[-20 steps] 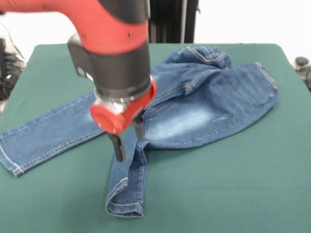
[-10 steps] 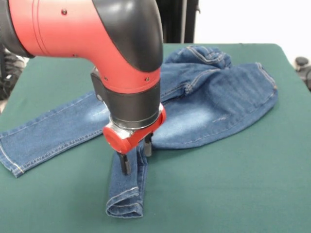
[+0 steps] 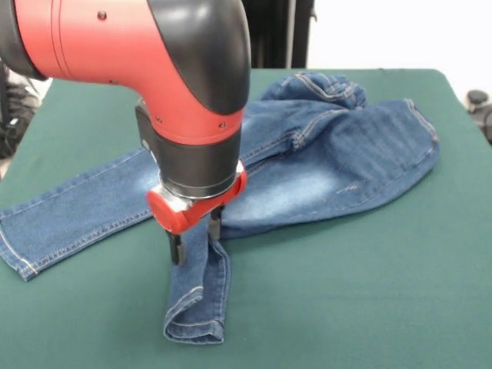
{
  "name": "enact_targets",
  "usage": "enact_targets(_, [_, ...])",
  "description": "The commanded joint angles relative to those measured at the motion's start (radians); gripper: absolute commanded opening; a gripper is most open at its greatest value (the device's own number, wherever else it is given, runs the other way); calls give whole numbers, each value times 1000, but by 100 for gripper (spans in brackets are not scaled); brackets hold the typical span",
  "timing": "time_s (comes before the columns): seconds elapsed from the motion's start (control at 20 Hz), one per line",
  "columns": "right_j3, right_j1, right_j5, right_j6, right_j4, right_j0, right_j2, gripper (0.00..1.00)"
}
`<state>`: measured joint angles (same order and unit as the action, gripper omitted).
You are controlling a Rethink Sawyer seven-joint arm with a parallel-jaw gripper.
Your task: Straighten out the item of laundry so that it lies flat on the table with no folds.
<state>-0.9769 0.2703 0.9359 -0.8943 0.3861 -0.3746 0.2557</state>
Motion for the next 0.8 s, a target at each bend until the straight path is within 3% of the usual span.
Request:
enact_targets(0.05, [-51, 85, -13, -192, -20, 56, -5, 100])
enact_targets(0.2, [-75, 121, -6, -200, -27, 66, -15, 100])
enact_targets(0.8, [2, 58, -54, -214, -15, 64, -28, 100])
